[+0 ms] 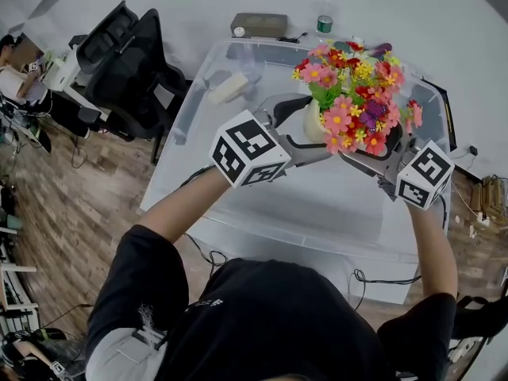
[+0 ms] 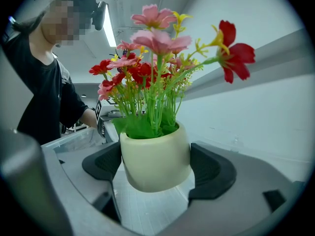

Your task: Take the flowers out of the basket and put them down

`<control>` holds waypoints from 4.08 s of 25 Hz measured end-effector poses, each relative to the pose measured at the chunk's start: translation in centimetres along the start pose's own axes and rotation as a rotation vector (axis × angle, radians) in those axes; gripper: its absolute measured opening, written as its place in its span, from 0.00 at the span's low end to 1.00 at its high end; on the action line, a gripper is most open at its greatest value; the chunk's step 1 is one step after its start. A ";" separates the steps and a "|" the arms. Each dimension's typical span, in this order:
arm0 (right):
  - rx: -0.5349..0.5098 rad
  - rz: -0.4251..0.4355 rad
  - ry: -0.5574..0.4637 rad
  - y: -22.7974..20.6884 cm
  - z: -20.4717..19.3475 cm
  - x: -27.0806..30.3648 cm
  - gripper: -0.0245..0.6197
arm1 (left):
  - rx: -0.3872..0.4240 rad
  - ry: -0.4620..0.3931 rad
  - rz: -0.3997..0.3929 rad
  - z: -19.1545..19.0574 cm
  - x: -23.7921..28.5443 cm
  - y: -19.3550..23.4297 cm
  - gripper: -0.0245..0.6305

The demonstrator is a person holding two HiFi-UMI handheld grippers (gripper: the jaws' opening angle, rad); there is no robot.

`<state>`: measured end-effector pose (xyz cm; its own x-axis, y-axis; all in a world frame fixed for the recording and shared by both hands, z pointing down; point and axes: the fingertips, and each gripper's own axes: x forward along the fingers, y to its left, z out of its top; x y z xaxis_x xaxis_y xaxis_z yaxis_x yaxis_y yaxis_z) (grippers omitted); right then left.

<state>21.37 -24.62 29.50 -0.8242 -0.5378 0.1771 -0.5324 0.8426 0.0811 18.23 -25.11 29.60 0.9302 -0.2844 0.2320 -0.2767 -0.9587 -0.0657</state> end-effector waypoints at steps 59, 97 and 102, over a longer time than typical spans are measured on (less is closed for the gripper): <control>-0.070 0.066 -0.066 5.8 6.1 -2.2 0.73 | 0.043 -0.046 0.103 5.1 -5.6 -4.8 0.70; -0.079 0.143 -0.091 6.8 7.4 -2.1 0.73 | 0.037 -0.058 0.183 6.1 -7.0 -5.4 0.70; -0.067 0.135 -0.093 6.8 7.1 -2.0 0.73 | 0.036 -0.052 0.173 5.8 -6.9 -5.4 0.70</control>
<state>18.07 -18.00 22.72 -0.9034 -0.4172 0.0996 -0.4041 0.9057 0.1286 14.71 -17.98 22.69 0.8810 -0.4439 0.1637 -0.4256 -0.8947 -0.1355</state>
